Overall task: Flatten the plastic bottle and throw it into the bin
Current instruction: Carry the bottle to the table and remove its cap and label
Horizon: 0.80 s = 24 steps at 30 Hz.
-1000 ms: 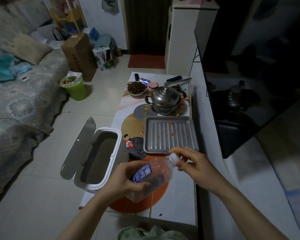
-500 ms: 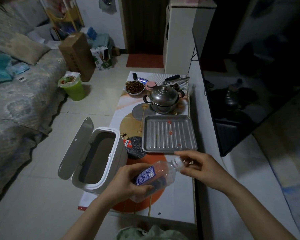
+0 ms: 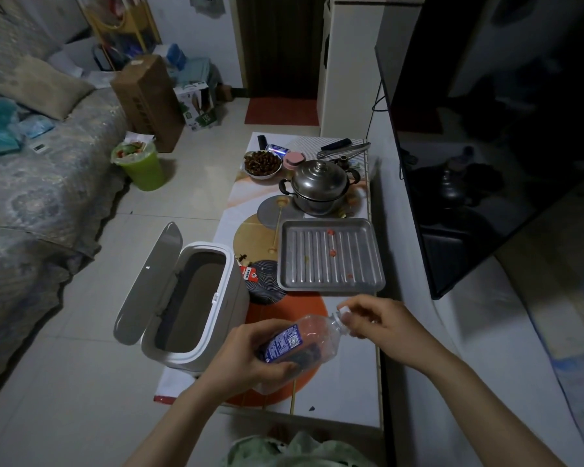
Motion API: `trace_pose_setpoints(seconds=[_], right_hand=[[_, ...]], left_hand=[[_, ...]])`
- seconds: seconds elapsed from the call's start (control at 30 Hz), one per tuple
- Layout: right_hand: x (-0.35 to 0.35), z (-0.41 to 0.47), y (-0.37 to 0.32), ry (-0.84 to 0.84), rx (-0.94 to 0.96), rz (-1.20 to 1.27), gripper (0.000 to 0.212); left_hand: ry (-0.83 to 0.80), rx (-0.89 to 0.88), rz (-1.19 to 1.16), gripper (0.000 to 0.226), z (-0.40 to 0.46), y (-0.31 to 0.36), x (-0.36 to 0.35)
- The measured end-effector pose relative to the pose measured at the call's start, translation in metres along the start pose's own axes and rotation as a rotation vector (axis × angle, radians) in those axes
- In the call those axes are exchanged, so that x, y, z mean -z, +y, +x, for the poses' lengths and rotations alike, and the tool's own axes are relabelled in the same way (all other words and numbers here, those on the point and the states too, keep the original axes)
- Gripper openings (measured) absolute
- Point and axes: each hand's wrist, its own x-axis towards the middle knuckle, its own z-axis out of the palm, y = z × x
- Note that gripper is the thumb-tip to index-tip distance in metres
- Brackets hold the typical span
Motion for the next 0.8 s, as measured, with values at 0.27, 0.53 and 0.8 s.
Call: trace_pose_setpoints(seconds=[0.27,0.53,0.8], right_hand=[[0.005,-0.002,0.005,0.02,0.004,0.015,0.036],[-0.014,0.048,0.106,0.19,-0.22,-0.129,0.035],[-0.062,0.126,0.274,0.087,-0.348,-0.502,0.039]], left_hand=[[0.013,0.064,-0.035,0.05,-0.003,-0.016,0.004],[0.076,0.257,-0.087,0.045,0.027,-0.072,-0.021],[0.192,0.376,-0.066,0.045,0.069,-0.173,-0.077]])
